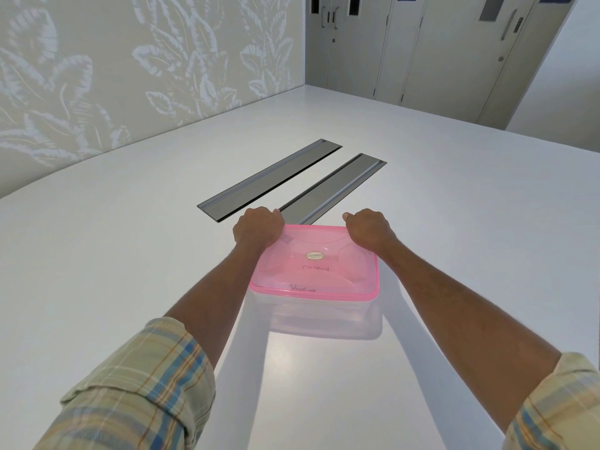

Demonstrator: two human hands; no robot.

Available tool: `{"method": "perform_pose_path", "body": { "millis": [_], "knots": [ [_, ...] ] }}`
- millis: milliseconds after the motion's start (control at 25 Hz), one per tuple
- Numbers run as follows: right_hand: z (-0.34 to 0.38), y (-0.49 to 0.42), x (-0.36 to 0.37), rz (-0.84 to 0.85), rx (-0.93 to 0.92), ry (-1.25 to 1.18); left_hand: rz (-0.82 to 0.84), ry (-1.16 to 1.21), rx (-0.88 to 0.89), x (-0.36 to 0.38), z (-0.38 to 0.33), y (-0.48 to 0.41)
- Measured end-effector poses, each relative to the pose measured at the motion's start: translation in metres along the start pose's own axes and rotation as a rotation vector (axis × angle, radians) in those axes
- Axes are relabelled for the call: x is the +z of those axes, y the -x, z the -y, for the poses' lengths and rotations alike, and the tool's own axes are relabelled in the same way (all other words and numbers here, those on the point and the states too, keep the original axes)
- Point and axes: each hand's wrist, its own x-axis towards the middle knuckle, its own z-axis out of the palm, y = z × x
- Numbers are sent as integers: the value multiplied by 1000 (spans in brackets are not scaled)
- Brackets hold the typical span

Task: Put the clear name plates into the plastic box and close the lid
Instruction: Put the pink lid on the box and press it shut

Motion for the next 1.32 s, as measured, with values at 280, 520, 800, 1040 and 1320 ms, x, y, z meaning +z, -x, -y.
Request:
{"method": "perform_pose_path", "body": {
  "millis": [280,520,800,1040,1320],
  "knots": [
    [-4,-5,5,16,60,-81,150,19,20,-2,4,-10],
    [-3,-4,6,8,124,-173,174,43,-7,-1,5,-13],
    [5,18,-3,-157,99,-62,-340,-1,220,-16,-6,22],
    [20,69,-14,-258,-239,102,-178,22,385,-24,13,71],
    [18,124,14,-120,-331,261,107,21,433,-18,29,97]
  ]
}}
